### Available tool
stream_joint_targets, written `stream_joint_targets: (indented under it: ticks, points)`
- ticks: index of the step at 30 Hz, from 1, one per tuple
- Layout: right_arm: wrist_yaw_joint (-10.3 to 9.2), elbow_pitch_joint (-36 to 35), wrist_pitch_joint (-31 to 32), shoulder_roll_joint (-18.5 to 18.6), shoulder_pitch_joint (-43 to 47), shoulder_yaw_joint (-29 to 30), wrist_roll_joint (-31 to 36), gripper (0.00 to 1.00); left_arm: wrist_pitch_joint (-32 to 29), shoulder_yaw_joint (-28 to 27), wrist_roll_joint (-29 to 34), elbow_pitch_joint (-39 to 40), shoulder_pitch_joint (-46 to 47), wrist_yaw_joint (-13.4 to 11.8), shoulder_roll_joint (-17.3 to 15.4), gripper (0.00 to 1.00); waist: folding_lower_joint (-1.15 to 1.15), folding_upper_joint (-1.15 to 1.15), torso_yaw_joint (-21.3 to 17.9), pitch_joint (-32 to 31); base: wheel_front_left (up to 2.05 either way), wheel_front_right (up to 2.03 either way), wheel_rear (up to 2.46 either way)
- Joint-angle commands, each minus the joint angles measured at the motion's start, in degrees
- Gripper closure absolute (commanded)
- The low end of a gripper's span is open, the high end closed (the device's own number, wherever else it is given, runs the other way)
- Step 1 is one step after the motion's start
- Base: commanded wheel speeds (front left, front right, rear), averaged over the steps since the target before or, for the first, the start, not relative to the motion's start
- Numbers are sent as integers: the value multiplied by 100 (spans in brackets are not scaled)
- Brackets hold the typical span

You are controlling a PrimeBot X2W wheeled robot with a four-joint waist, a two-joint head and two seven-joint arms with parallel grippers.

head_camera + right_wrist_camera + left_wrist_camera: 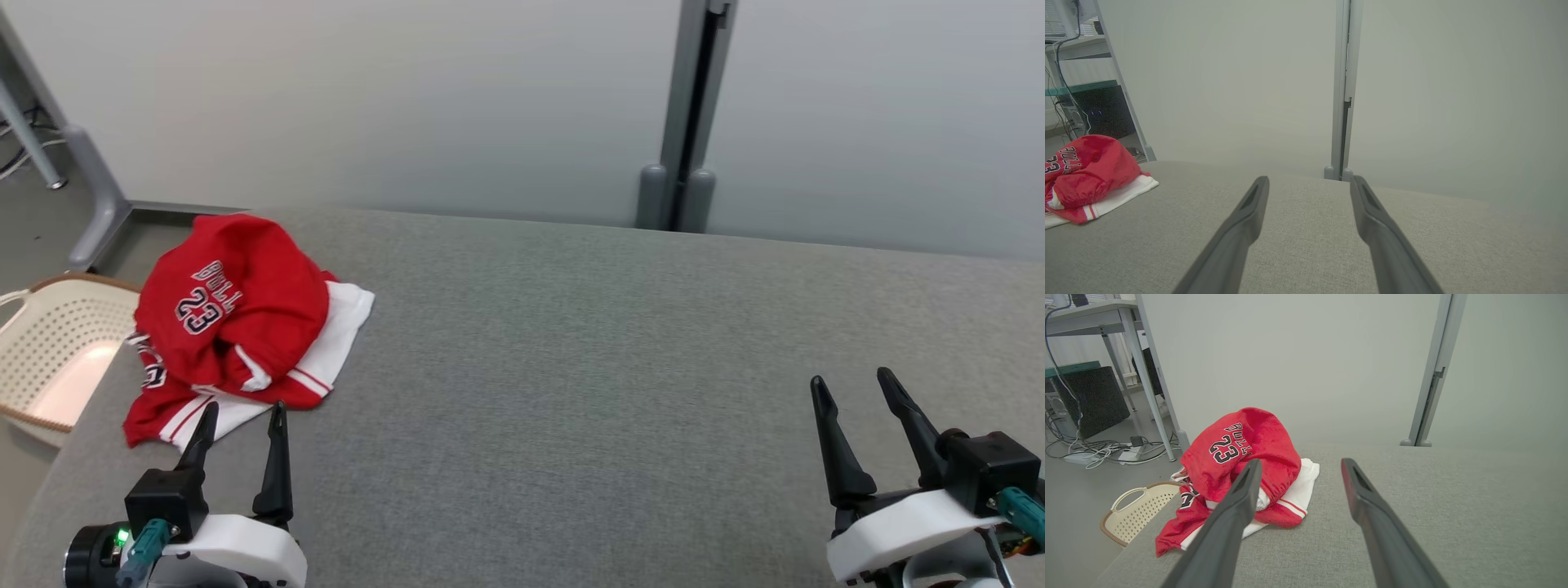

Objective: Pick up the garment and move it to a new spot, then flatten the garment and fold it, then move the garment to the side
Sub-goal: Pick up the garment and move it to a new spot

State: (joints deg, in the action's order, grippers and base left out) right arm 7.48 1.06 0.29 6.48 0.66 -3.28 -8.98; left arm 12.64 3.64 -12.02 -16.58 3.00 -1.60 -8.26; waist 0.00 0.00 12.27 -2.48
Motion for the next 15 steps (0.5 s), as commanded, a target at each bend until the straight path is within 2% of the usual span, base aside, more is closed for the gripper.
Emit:
stream_joint_targets:
  ticks: [1, 8, 15]
  points:
    - [2, -29, 26, 18, -56, -22, 1, 0, 32, -30, -13, 19, 105, -33, -37, 0, 0, 0, 324, 61, 0, 0, 0]
    - [1, -133, 31, -1, -142, -157, 16, 0, 62, -96, -86, 40, 136, -69, -97, 0, 0, 0, 920, 101, 0, 0, 0]
    - [1, -134, 49, 2, -185, -209, 23, 0, 84, -129, -166, 45, 156, -79, -121, 0, 0, 0, 1144, 132, 0, 0, 0]
